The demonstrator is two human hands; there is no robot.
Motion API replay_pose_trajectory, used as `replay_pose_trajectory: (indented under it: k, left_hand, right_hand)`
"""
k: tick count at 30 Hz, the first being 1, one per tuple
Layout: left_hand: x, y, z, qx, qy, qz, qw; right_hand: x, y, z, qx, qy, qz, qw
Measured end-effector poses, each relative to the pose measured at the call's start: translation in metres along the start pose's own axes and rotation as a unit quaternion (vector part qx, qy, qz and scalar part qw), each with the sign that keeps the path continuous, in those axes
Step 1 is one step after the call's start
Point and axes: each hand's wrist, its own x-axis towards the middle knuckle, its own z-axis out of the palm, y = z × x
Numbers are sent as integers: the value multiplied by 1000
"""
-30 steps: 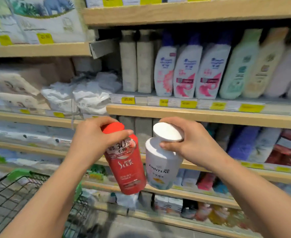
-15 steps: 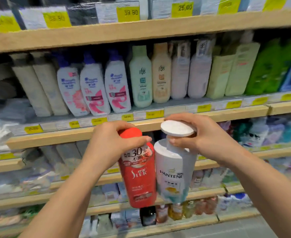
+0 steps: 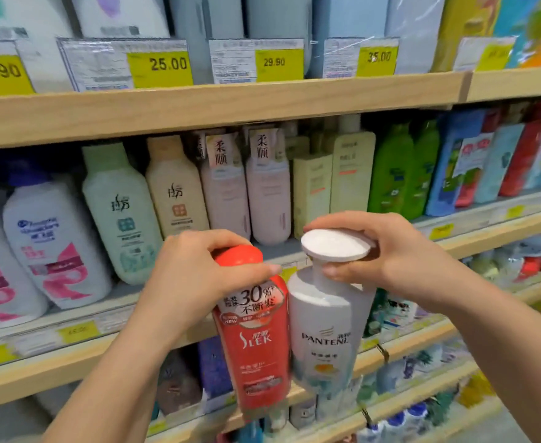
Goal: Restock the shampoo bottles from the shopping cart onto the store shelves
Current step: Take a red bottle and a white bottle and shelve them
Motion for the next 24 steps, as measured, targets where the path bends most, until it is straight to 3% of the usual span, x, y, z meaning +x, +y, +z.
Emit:
replay_pose_trajectory:
  k: [10,20,24]
  left_hand:
    - [56,47,70,-12,6,-32,999]
    - [76,113,163,14,86,-102,991]
    - [79,147,196,35,75,-110,990]
  right_hand:
    - [26,61,-86,38,-36,-10,999]
    - [42,133,-190,77,-177,-86,977]
    - [40,149,-231,83,-200,-101,971]
